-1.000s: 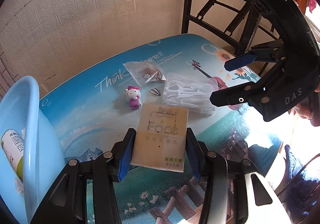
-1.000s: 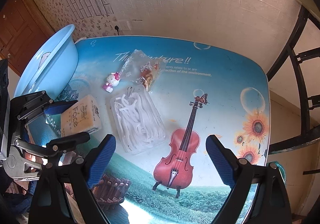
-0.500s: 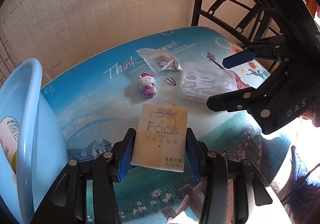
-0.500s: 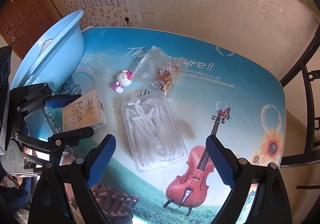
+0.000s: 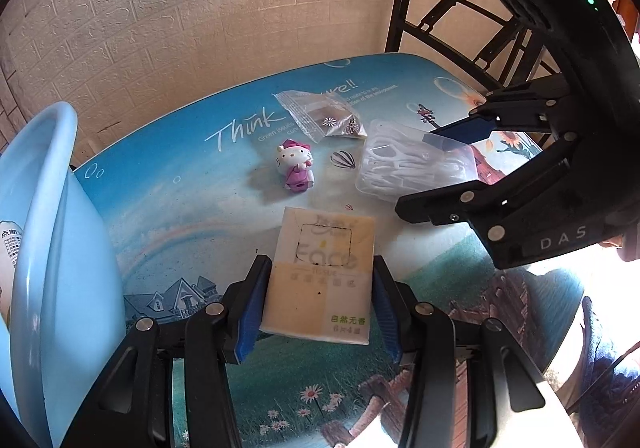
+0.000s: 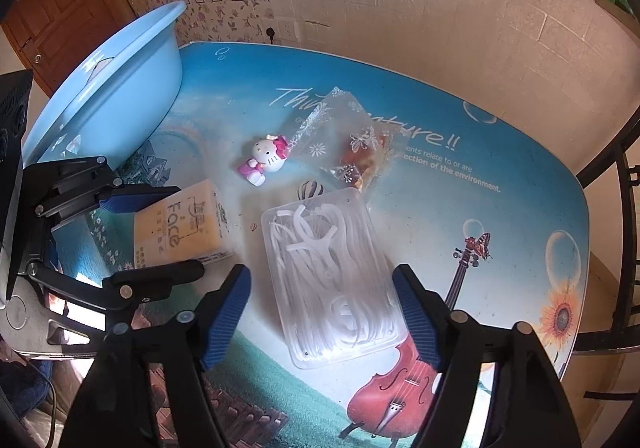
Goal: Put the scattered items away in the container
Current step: 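Grasp the clear box of white floss picks with the right gripper, then carry the tissue pack and floss pick box over the blue basin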
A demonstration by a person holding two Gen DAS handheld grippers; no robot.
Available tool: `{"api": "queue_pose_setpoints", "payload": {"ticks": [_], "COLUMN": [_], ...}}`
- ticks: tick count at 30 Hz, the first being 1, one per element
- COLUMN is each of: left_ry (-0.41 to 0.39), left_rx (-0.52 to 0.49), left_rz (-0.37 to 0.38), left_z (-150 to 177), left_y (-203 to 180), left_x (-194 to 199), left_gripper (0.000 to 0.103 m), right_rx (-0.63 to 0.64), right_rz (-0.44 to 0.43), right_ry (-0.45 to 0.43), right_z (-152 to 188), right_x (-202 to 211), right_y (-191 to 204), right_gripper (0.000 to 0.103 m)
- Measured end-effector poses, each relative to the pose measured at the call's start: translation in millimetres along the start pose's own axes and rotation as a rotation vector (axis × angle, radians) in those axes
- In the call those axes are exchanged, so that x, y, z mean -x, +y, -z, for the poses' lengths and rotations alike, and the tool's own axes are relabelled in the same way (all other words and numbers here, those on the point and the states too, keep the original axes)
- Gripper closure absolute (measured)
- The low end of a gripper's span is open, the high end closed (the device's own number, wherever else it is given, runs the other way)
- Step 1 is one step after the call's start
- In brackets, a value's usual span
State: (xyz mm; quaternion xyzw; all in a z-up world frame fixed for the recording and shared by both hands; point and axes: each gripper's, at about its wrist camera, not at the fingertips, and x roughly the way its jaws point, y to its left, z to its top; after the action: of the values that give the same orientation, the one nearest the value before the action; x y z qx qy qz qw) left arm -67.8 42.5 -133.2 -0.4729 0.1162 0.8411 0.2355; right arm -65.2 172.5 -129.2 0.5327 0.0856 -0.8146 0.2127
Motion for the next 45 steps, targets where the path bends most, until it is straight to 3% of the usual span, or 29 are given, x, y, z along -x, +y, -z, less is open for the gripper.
{"api": "queue_pose_setpoints", "payload": {"ticks": [2, 19, 34, 45], "left_ry": [-0.004, -0.011, -0.089, -0.126], "left_rx": [0.006, 0.003, 0.002, 0.027], "left_rz": [-0.006, -0.019, -0.012, -0.022], "left_z": [-0.5, -6.2, -14.9, -11.3], "left_y": [-1.5, -11.6, -23.1, -11.3], "left_x": [-0.5, 17.2, 68.6, 94.8], "left_gripper": [0.056, 0.057, 0.057, 0.057], "right_rx": [0.011, -0.060, -0.132, -0.159], "right_rz": [0.015, 0.000, 0.016, 0.000], "right_ry": [-0.006, -0.025, -0.075, -0.112], "right_z": [1.6, 18.8, 30.2, 29.9], "right_x": [1.6, 25.1, 63.6, 74.4], "right_y": [0.9, -2.4, 18.6, 37.8], "right_gripper": [0.045, 0.047, 0.047, 0.047]}}
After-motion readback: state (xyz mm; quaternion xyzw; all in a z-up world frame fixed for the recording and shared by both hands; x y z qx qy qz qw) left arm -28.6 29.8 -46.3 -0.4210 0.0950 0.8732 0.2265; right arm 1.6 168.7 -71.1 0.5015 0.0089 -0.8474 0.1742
